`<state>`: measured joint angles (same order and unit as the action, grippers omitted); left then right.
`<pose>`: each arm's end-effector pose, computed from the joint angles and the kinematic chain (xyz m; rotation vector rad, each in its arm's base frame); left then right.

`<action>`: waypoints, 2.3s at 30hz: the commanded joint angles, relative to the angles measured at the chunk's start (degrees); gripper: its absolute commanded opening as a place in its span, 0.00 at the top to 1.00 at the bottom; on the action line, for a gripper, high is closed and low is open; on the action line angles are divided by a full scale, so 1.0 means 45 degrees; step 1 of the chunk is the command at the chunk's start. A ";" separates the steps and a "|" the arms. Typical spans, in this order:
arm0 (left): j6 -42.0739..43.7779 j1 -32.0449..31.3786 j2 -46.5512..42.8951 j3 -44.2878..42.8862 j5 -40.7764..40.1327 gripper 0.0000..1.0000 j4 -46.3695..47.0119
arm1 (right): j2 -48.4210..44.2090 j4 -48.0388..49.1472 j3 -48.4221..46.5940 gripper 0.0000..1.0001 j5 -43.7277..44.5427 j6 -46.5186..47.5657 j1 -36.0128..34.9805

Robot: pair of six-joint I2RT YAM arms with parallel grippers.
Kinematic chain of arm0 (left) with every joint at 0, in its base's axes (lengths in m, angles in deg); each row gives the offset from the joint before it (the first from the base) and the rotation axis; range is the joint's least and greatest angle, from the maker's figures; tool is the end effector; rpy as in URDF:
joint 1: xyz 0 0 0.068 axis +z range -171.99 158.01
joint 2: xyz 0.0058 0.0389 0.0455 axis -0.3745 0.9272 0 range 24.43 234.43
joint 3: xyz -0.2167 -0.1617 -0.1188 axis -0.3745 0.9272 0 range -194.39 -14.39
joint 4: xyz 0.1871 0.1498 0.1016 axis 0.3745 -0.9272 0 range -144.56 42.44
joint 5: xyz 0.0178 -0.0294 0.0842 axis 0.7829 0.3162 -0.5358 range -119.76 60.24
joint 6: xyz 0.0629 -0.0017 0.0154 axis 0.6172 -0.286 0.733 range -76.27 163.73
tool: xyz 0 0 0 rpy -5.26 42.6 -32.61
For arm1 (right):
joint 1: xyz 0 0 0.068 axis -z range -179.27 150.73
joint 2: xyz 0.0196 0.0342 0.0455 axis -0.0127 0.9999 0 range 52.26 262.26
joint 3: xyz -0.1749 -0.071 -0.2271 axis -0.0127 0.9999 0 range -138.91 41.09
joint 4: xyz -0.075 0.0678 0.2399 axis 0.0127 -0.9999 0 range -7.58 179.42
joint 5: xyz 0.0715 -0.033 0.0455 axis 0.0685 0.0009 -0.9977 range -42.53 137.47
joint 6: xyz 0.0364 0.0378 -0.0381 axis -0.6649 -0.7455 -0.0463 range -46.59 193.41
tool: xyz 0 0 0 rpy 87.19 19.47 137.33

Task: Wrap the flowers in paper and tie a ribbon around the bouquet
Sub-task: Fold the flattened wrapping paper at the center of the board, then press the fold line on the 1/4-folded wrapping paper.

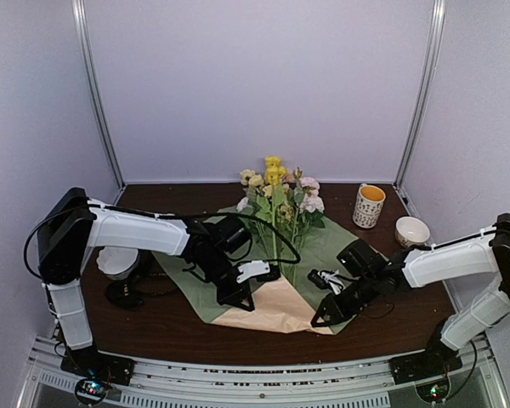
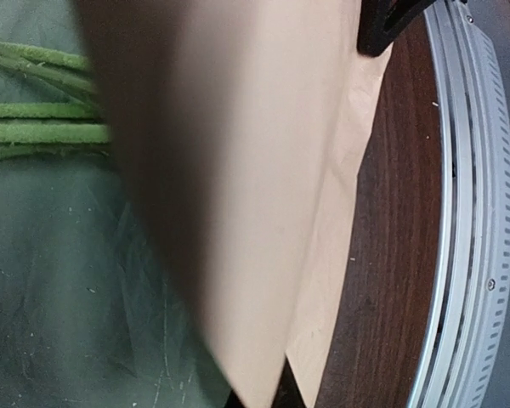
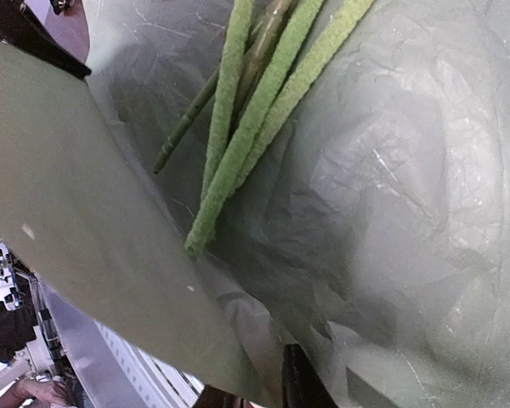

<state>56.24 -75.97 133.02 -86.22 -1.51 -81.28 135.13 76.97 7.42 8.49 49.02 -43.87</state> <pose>0.2055 -0.3233 0.1761 1.6820 2.3387 -0.8526 0.1506 0.1933 0.1533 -0.7532 2.7694 1.2427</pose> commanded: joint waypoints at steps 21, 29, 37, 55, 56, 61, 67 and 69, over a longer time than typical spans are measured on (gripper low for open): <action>0.0507 0.0100 0.0591 -0.0368 -0.1631 1.00 -0.0125 | -0.0846 -0.0592 0.0915 1.00 0.0028 -0.0679 0.0001; 0.0694 0.0100 0.0594 -0.0176 -0.2642 1.00 -0.0275 | -0.1192 -0.2204 0.1008 1.00 0.0864 -0.0965 0.0013; 0.0537 0.0100 0.0488 -0.0079 -0.1581 1.00 0.0178 | -0.2308 -0.3489 0.0112 0.89 0.1507 -0.0788 -0.0144; 0.0275 0.0100 0.0901 -0.0069 -0.0975 1.00 0.0270 | -0.1102 0.2288 -0.0607 0.88 0.0921 -0.2585 -0.0971; 0.0284 0.0100 0.0906 -0.0089 -0.1001 1.00 0.0234 | -0.0810 0.2645 -0.0502 0.89 0.0896 -0.2723 -0.0968; 0.0300 0.0100 0.0887 -0.0063 -0.1115 1.00 0.0206 | 0.0409 0.1785 0.0008 0.90 0.0989 -0.2142 -0.0978; 0.0383 0.0100 0.0887 -0.0015 -0.1311 1.00 0.0114 | 0.0416 -0.0950 0.0708 0.91 0.2264 -0.1875 -0.0954; 0.0404 0.0100 0.0892 -0.0033 -0.1312 1.00 0.0109 | -0.0059 -0.1698 0.0963 0.91 0.2692 -0.2054 -0.0944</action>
<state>58.03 -75.77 136.19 -86.72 -6.86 -80.31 136.73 80.12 9.01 14.72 39.78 -48.07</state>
